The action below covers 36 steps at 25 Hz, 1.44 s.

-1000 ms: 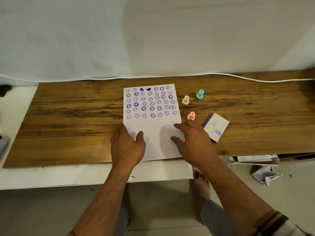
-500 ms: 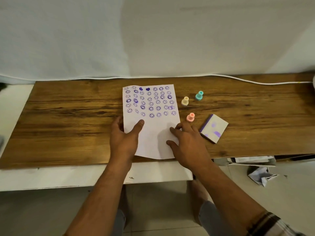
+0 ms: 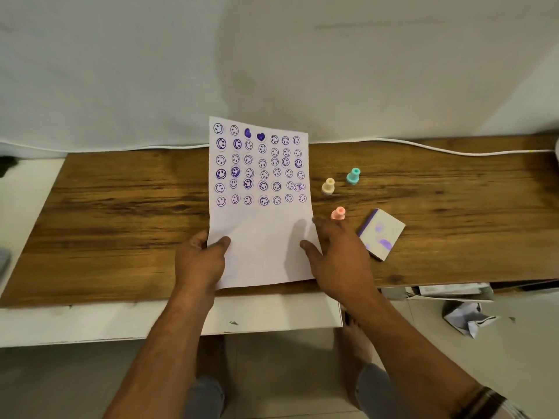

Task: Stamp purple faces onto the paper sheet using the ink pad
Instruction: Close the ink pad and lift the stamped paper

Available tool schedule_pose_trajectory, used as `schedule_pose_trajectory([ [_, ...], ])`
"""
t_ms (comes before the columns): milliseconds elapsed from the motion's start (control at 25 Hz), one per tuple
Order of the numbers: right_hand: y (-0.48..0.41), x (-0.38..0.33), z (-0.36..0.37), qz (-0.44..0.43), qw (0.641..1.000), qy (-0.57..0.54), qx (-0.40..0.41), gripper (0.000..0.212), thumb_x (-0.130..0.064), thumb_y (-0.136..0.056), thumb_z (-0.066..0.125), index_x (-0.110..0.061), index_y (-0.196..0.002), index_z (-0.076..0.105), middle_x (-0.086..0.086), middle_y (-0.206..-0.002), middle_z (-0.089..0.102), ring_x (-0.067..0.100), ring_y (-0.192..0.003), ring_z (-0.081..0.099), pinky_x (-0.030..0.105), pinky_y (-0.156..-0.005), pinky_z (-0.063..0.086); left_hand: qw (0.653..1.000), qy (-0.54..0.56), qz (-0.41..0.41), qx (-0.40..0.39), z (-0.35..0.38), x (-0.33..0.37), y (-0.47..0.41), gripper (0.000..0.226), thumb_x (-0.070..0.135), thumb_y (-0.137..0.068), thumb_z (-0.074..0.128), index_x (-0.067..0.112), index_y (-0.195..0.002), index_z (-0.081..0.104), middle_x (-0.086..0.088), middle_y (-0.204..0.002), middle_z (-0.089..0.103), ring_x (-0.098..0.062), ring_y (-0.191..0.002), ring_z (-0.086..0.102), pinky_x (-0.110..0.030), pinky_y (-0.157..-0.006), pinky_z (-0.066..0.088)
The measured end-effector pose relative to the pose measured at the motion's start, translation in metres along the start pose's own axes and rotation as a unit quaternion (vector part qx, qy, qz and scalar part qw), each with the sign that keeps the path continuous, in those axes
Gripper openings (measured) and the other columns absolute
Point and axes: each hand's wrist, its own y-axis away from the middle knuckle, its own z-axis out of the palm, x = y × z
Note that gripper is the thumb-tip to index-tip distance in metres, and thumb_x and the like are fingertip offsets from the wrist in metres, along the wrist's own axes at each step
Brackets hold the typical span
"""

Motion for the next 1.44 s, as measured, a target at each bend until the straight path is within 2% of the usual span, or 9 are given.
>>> schedule_pose_trajectory([
  [80, -0.005, 0.000, -0.004, 0.039, 0.996, -0.084, 0.008, 0.045, -0.043, -0.094, 0.072, -0.030, -0.136, 0.063, -0.010, -0.127, 0.069, 0.008, -0.100, 0.063, 0.029, -0.077, 0.057, 0.998, 0.053, -0.018, -0.018, -0.003, 0.000, -0.002, 0.019, 0.005, -0.090, 0.072, 0.019, -0.102, 0.077, 0.009, -0.091, 0.080, -0.009, -0.074, 0.076, -0.024, -0.062, 0.058],
  [160, -0.009, 0.001, -0.008, 0.093, 0.980, -0.173, -0.004, 0.041, -0.041, -0.094, 0.073, -0.030, -0.132, 0.066, -0.016, -0.114, 0.068, 0.000, -0.088, 0.059, 0.017, -0.065, 0.049, 0.995, 0.087, -0.032, -0.039, -0.003, 0.001, -0.002, 0.019, 0.003, -0.089, 0.072, 0.017, -0.100, 0.078, 0.003, -0.094, 0.082, -0.013, -0.078, 0.077, -0.029, -0.070, 0.060],
  [240, -0.013, 0.004, -0.011, 0.136, 0.961, -0.241, -0.012, 0.023, -0.040, -0.091, 0.076, -0.036, -0.113, 0.070, -0.026, -0.099, 0.064, -0.001, -0.085, 0.061, 0.011, -0.056, 0.044, 0.995, 0.088, -0.029, -0.048, -0.002, 0.001, -0.002, 0.019, 0.003, -0.089, 0.073, 0.016, -0.103, 0.078, 0.001, -0.096, 0.083, -0.018, -0.083, 0.077, -0.033, -0.076, 0.060],
  [320, -0.014, 0.006, -0.014, 0.151, 0.943, -0.296, -0.022, 0.011, -0.037, -0.090, 0.078, -0.039, -0.095, 0.068, -0.025, -0.094, 0.066, 0.004, -0.090, 0.064, 0.015, -0.056, 0.045, 0.995, 0.082, -0.020, -0.049, -0.002, 0.001, -0.002, 0.019, 0.006, -0.089, 0.074, 0.017, -0.104, 0.078, 0.003, -0.095, 0.083, -0.016, -0.082, 0.078, -0.032, -0.071, 0.060],
  [400, -0.015, 0.006, -0.015, 0.153, 0.932, -0.327, -0.025, 0.010, -0.034, -0.090, 0.079, -0.037, -0.091, 0.069, -0.018, -0.098, 0.071, 0.007, -0.091, 0.066, 0.021, -0.061, 0.048, 0.996, 0.076, -0.011, -0.050, -0.001, 0.000, -0.003, 0.018, 0.009, -0.090, 0.074, 0.019, -0.104, 0.078, 0.007, -0.094, 0.082, -0.011, -0.079, 0.078, -0.026, -0.064, 0.059],
  [520, -0.015, 0.005, -0.017, 0.154, 0.926, -0.344, -0.027, 0.011, -0.031, -0.090, 0.079, -0.036, -0.089, 0.069, -0.016, -0.099, 0.071, 0.008, -0.092, 0.065, 0.024, -0.063, 0.051, 0.997, 0.064, -0.011, -0.044, 0.000, 0.001, -0.003, 0.020, 0.013, -0.090, 0.074, 0.020, -0.108, 0.078, 0.011, -0.095, 0.082, -0.012, -0.085, 0.078, -0.029, -0.071, 0.059],
  [800, -0.014, 0.006, -0.018, 0.175, 0.921, -0.346, -0.033, 0.017, -0.032, -0.089, 0.079, -0.029, -0.105, 0.075, -0.006, -0.109, 0.075, 0.018, -0.101, 0.068, 0.043, -0.084, 0.062, 0.997, 0.063, 0.001, -0.038, 0.000, 0.005, 0.000, 0.023, 0.014, -0.090, 0.075, 0.017, -0.113, 0.077, 0.008, -0.101, 0.082, -0.016, -0.092, 0.077, -0.036, -0.081, 0.061],
  [1000, -0.015, 0.006, -0.018, 0.176, 0.920, -0.347, -0.038, 0.013, -0.032, -0.089, 0.080, -0.031, -0.100, 0.073, -0.008, -0.105, 0.075, 0.016, -0.099, 0.068, 0.040, -0.081, 0.062, 0.997, 0.066, 0.001, -0.037, 0.001, 0.005, 0.001, 0.020, 0.014, -0.090, 0.076, 0.021, -0.108, 0.078, 0.014, -0.094, 0.081, -0.011, -0.089, 0.077, -0.029, -0.075, 0.059],
  [1440, -0.017, 0.009, -0.016, 0.174, 0.922, -0.345, -0.037, 0.013, -0.033, -0.088, 0.080, -0.035, -0.098, 0.072, -0.011, -0.103, 0.074, 0.013, -0.096, 0.068, 0.039, -0.079, 0.062, 0.997, 0.064, 0.012, -0.031, 0.003, 0.007, 0.003, 0.026, 0.014, -0.091, 0.074, 0.019, -0.116, 0.075, 0.013, -0.099, 0.078, -0.012, -0.092, 0.074, -0.031, -0.078, 0.058],
])
